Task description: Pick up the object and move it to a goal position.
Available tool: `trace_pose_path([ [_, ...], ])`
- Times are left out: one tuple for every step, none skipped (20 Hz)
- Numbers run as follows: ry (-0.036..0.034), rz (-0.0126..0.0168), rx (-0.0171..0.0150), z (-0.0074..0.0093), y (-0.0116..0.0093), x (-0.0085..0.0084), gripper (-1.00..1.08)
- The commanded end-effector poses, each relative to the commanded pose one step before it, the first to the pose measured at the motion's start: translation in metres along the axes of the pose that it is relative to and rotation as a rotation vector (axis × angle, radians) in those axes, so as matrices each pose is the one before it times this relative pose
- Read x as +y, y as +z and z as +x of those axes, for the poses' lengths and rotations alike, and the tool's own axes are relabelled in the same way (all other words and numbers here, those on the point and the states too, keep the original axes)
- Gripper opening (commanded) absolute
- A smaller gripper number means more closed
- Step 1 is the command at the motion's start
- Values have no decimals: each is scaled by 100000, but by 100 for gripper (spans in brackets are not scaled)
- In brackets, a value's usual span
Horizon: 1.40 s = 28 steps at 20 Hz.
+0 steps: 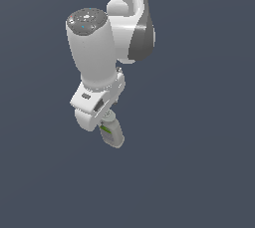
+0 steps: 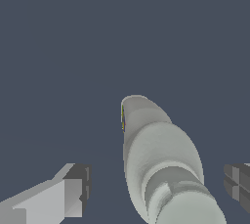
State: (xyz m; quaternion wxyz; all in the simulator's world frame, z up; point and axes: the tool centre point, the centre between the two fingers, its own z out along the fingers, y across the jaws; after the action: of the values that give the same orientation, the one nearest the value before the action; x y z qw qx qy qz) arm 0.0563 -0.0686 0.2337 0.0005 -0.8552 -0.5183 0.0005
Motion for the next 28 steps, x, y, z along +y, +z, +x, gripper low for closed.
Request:
trace_pose_path([
  [-13,-131,49,22,328,95,100],
  [0,0,0,6,9,15,100],
  [0,0,0,0,0,0,-100],
  [0,0,0,0,0,0,-100],
  [0,0,0,0,0,0,-100],
  [0,0,0,0,0,0,-100],
  [0,0,0,0,0,0,-100],
  [0,0,0,0,0,0,-100],
  [0,0,0,0,0,0,-100],
  [0,0,0,0,0,0,-100],
  [0,0,0,0,0,0,-100],
  [0,0,0,0,0,0,-100],
  [-37,-165,98,65,-115,12,-100],
  [0,0,0,-12,-17,-11,-100],
  [0,0,0,-37,-52,-33,-100],
  [0,0,0,-63,-87,-55,-100],
  [0,0,0,-88,-122,-77,-100],
  [0,0,0,-113,-157,-99,-100],
  [0,0,0,-139,-192,-122,-100],
  [0,0,0,-165,-228,-144,-100],
  [0,0,0,-191,-265,-167,-100],
  [0,0,0,-217,-302,-190,-100],
  [0,0,0,-244,-340,-214,-100],
  [0,0,0,-271,-378,-238,-100],
  [0,0,0,-299,-417,-262,-100],
  [0,0,0,-328,-457,-287,-100],
  [0,0,0,-356,-498,-312,-100],
  [0,0,0,-386,-541,-338,-100],
])
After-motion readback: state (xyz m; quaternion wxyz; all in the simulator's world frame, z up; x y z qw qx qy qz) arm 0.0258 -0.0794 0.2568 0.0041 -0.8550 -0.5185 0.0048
